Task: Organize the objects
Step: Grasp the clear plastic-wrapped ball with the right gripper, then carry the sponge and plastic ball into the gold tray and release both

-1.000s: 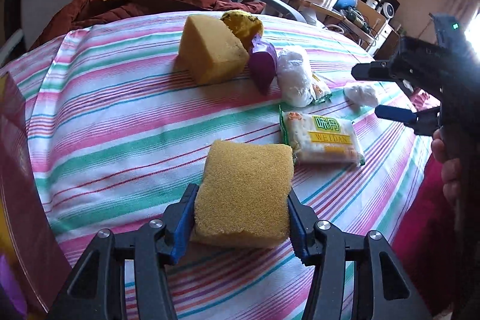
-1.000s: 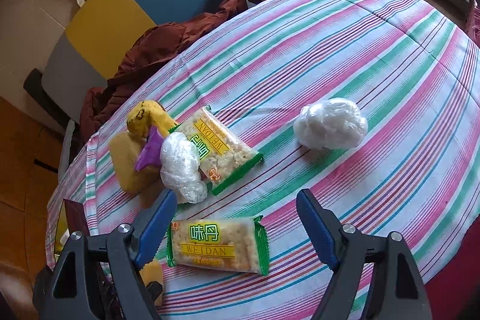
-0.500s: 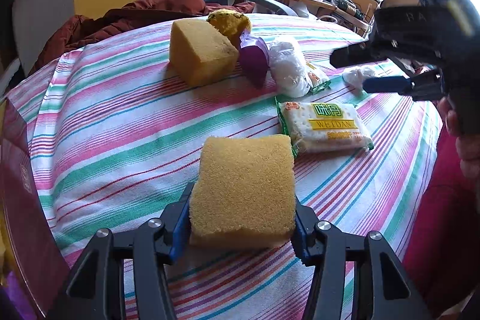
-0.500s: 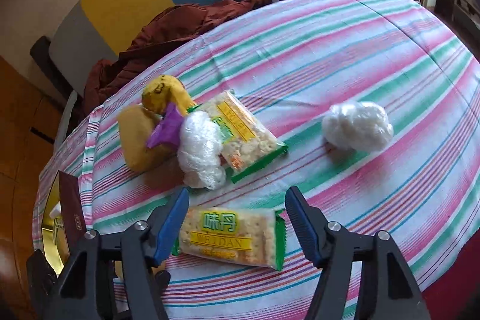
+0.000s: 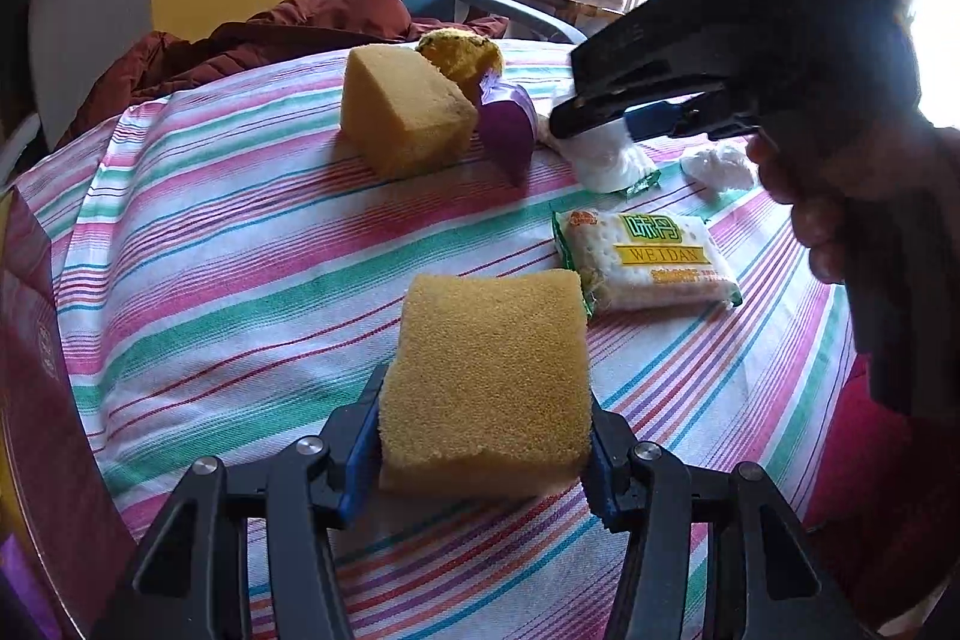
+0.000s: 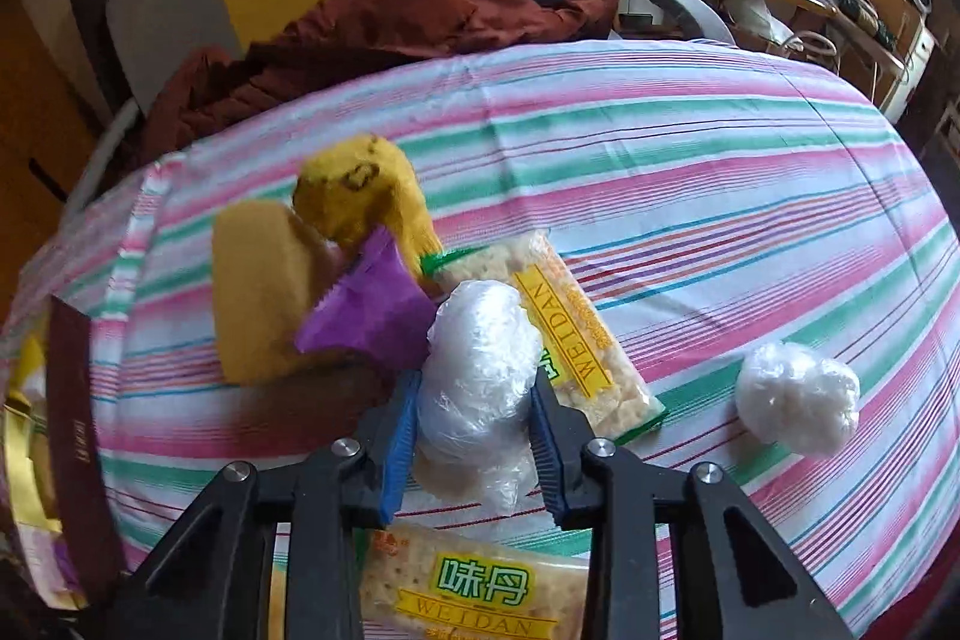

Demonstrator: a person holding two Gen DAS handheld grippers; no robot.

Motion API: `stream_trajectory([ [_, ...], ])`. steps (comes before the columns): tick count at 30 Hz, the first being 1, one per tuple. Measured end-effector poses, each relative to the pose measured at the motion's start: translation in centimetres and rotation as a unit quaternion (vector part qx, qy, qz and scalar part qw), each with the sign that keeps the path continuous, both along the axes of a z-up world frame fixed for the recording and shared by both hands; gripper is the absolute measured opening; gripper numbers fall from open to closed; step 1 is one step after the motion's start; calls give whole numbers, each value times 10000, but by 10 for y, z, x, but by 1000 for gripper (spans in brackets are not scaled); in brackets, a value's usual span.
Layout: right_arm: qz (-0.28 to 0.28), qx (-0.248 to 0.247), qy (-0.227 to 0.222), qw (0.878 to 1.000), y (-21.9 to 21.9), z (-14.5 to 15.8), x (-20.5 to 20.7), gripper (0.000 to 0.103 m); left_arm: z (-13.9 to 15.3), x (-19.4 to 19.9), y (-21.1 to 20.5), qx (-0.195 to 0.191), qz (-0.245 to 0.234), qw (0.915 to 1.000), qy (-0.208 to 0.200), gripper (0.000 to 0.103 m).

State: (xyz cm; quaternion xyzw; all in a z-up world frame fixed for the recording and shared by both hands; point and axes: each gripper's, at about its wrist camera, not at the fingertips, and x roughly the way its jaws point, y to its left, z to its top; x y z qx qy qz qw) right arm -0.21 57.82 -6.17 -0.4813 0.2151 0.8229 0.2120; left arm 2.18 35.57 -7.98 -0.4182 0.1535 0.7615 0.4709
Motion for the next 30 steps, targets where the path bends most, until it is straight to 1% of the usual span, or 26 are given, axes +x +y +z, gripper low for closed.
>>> stream_trajectory([
  [3,-241,-186,217,9993,13,4,11,34,1,-2,-1,40,-10,10000,-35,55],
  [5,-333,-244,400,9983,17,9,15,34,3,-6,-2,83,50,9998,-180,54],
  [9,-335,-329,761,9960,16,21,20,34,12,-7,-5,6,147,9992,-369,54],
  [12,-283,-255,931,9949,12,31,22,34,25,7,-14,110,127,9996,-205,54],
  [14,-234,-212,1016,9943,9,36,23,34,30,14,-22,159,138,9996,-198,54],
  [17,33,-254,1157,9929,-1,41,22,34,44,22,-35,216,150,9996,-64,54],
  [20,479,-183,1193,9915,-22,45,17,34,56,26,-52,288,207,9994,40,54],
  [22,725,-137,1207,9899,-36,48,15,34,67,22,-68,378,300,9988,66,54],
  [26,943,-227,1283,9870,-57,56,17,34,85,10,-100,581,681,9959,109,54],
  [30,1227,-295,1391,9822,-91,67,18,34,101,-10,-138,802,1188,9895,206,54],
])
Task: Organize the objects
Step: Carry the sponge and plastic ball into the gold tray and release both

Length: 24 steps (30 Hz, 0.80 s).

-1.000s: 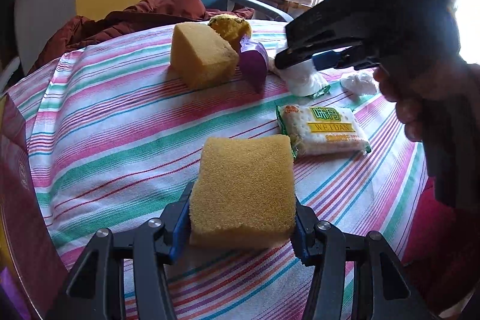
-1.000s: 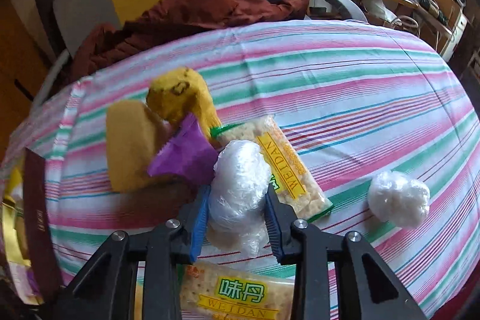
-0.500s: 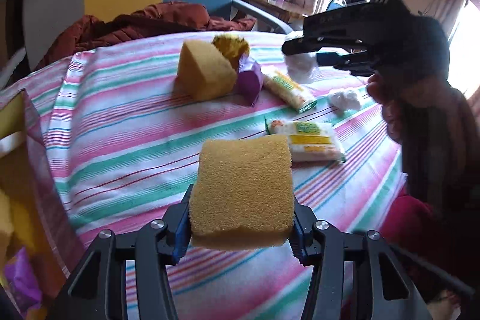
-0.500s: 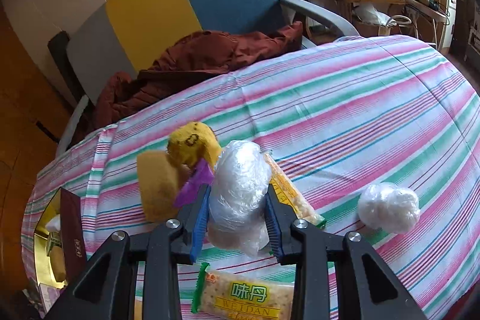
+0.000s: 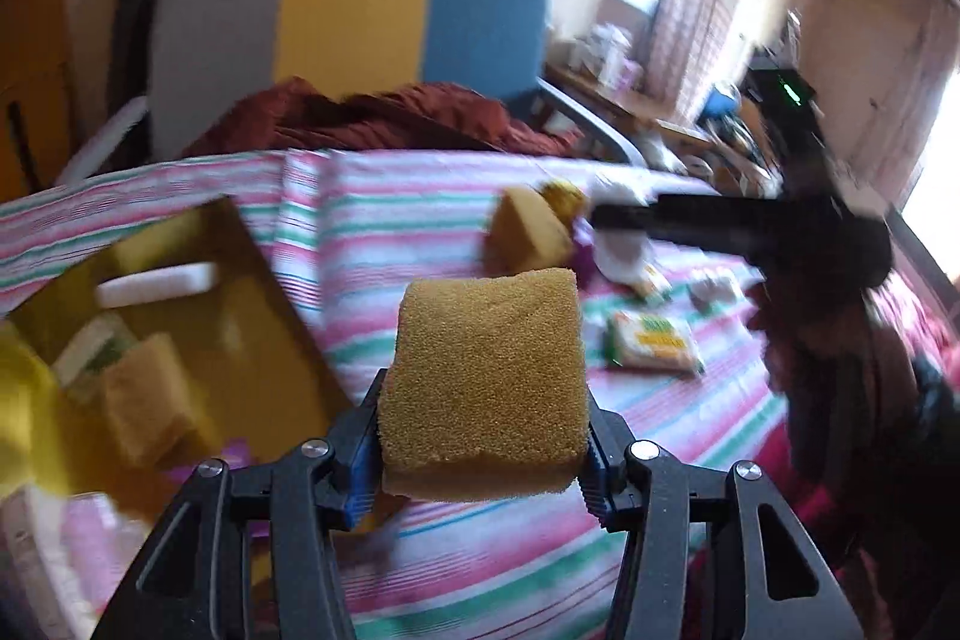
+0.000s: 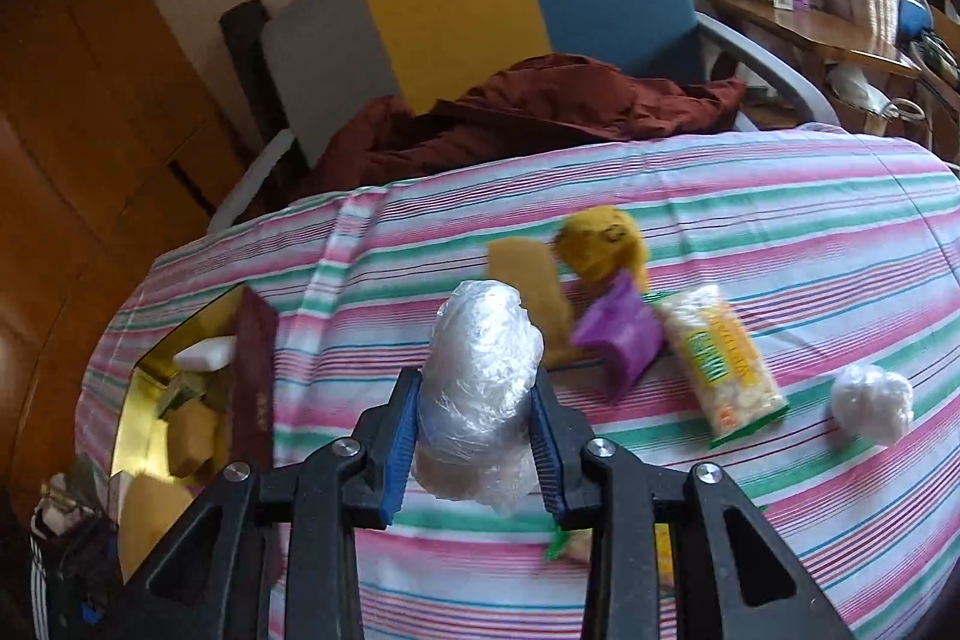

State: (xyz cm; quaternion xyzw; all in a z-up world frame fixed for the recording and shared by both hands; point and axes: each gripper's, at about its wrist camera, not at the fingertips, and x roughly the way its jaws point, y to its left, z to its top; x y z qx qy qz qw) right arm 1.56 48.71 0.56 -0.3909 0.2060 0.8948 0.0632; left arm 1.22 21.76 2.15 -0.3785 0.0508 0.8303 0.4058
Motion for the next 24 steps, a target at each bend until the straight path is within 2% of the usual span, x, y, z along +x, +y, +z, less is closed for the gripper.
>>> stream_trajectory([
  [7,778,-2,203,9968,-73,22,-11,34,3,-38,-74,72,1027,9947,6,54],
  [13,1398,-41,167,9900,-132,26,-28,34,-1,-86,-142,-123,2072,9781,-147,54],
  [17,1699,-26,93,9854,-165,22,-38,34,1,-114,-168,-321,2440,9692,67,55],
  [22,1964,77,-61,9805,-194,15,-51,34,-7,-146,-184,-647,2665,9616,114,55],
  [24,2025,114,-145,9791,-201,12,-60,34,-12,-158,-187,-688,2676,9610,66,61],
])
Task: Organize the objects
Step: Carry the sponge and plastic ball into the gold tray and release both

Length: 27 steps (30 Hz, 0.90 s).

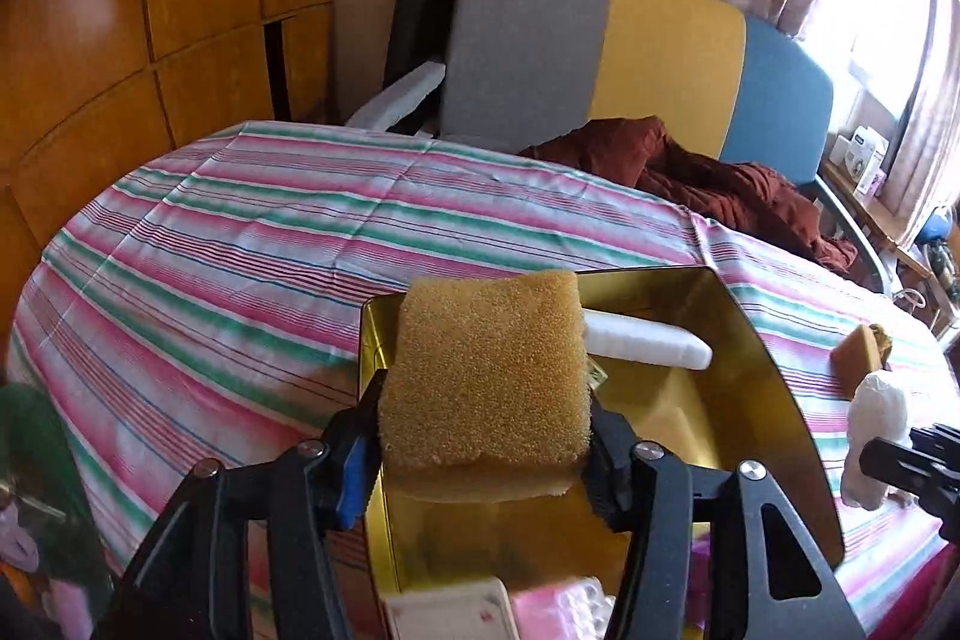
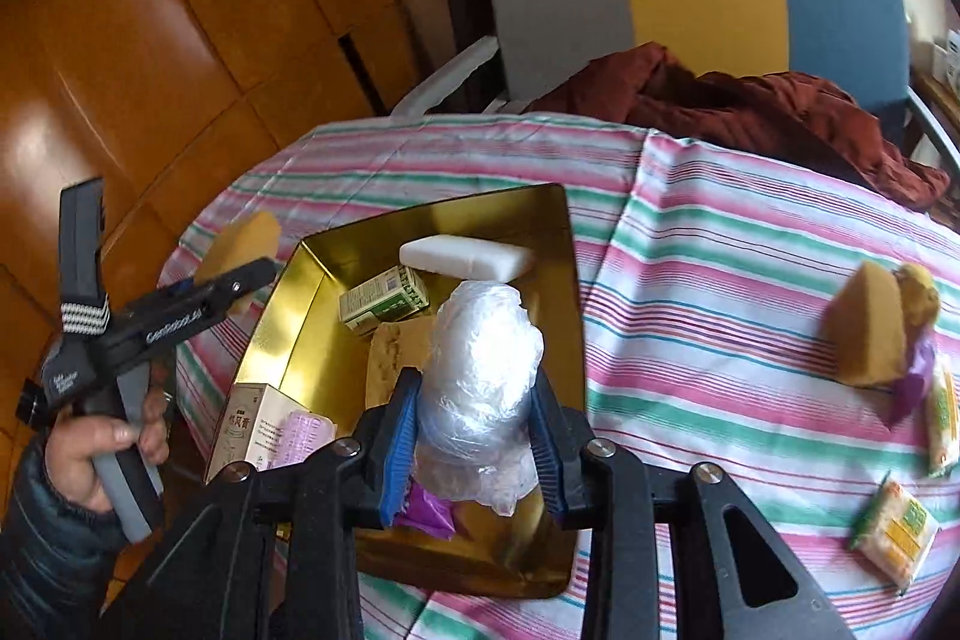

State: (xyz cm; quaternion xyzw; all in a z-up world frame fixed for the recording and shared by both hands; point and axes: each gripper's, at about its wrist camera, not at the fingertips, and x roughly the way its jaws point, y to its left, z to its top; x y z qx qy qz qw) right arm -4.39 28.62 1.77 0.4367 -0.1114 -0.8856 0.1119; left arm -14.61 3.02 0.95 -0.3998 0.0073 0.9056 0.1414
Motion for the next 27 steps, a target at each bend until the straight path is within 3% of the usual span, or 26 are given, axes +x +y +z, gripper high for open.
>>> stream_trajectory([
  [3,-90,133,-75,9998,-7,-3,-21,37,-5,-14,-5,25,180,9996,-205,78],
  [5,-249,152,-28,9996,-6,-3,-34,58,-6,-14,-8,116,241,9992,-285,78],
  [7,-452,172,35,9988,-4,-1,-42,73,-4,-6,-8,64,253,9995,-185,78],
  [15,-465,303,-115,9984,-1,-13,-21,73,1,41,-7,302,193,9993,99,78],
  [27,-233,869,26,9959,-24,-16,26,79,5,97,21,221,-111,9993,285,80],
])
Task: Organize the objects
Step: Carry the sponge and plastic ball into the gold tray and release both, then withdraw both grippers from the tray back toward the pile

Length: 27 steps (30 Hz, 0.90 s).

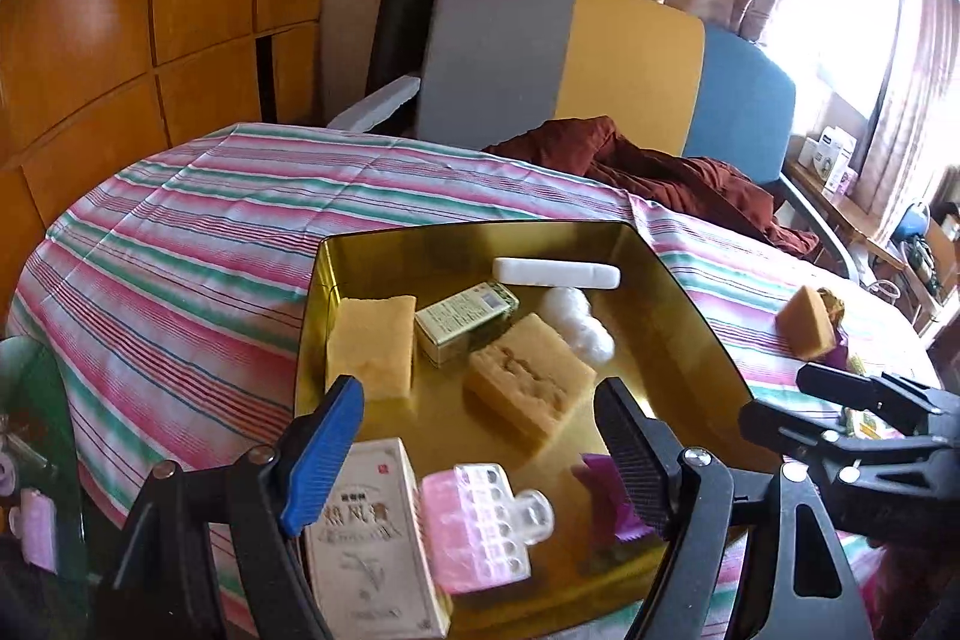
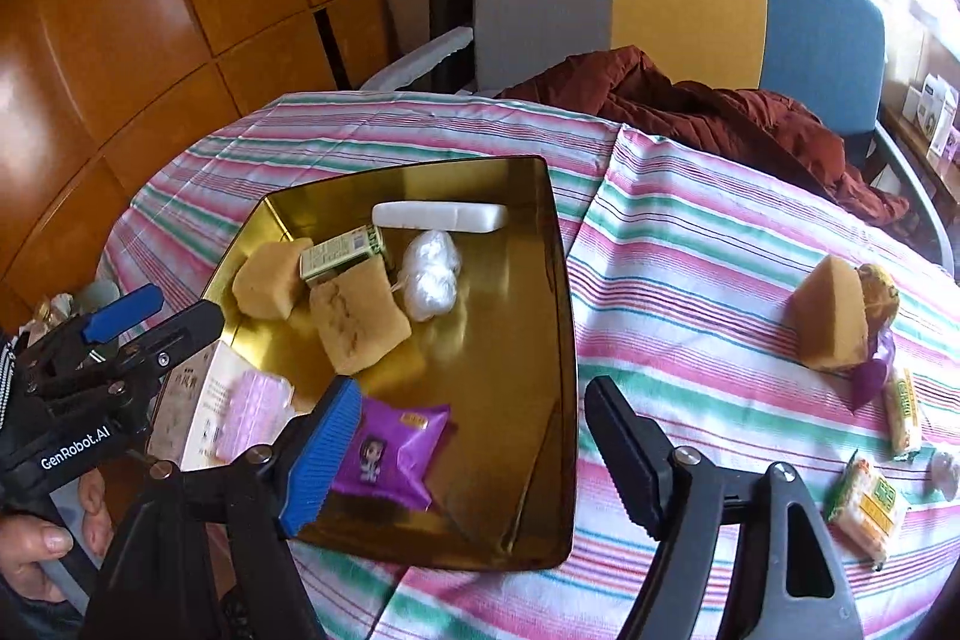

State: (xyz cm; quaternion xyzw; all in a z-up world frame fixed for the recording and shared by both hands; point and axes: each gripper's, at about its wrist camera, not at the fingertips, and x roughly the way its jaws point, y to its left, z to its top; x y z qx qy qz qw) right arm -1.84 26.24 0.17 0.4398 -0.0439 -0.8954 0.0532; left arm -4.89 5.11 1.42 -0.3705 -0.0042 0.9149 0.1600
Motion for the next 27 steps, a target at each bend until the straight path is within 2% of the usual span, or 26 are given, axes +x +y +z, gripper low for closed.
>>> stream_trajectory([
  [17,-169,-140,-99,9997,23,-8,29,83,-3,26,26,-160,-398,9991,-33,80],
  [23,-356,-222,-180,9990,45,-16,35,85,-6,30,38,-213,-570,9981,-115,80],
  [27,-671,-314,-233,9970,72,-21,40,87,-8,33,45,-235,-689,9973,-138,80],
])
